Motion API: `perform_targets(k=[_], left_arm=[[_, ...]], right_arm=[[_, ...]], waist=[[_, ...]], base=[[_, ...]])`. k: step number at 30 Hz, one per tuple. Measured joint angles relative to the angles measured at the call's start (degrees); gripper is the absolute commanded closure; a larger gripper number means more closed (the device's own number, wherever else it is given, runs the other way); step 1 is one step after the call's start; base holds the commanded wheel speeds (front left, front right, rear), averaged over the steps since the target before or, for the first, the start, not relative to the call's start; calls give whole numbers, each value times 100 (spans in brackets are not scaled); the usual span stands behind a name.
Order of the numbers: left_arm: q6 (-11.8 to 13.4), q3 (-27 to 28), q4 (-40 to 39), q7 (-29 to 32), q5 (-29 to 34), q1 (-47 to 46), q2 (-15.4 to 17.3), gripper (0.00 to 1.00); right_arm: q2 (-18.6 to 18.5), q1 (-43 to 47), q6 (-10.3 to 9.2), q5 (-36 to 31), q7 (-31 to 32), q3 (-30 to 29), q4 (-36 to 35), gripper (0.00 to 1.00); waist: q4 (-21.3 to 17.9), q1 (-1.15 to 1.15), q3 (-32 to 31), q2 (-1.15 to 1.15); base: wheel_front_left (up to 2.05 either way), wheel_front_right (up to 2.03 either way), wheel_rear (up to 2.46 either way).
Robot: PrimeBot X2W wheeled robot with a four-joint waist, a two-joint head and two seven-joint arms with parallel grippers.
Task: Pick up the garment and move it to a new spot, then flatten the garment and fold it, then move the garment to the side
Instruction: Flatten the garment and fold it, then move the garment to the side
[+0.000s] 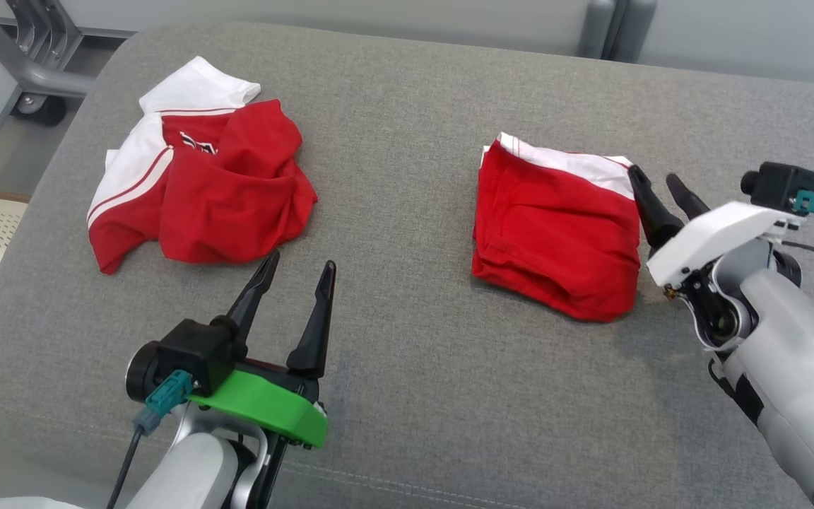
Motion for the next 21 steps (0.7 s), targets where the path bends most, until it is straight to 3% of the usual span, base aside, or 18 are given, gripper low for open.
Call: perform_targets(k=[7, 21], left_arm=[[0, -34, -85, 0, 8, 0, -14, 0], [0, -59, -83, 0, 19, -7, -47, 0]], right_arm=[[-114, 359, -97, 116, 152, -58, 314, 0], [30, 436, 68, 441, 338, -134, 361, 0]], waist=[[46, 0, 170, 0], [278, 0, 369, 0]], base=[[0, 0, 0], [0, 0, 0]])
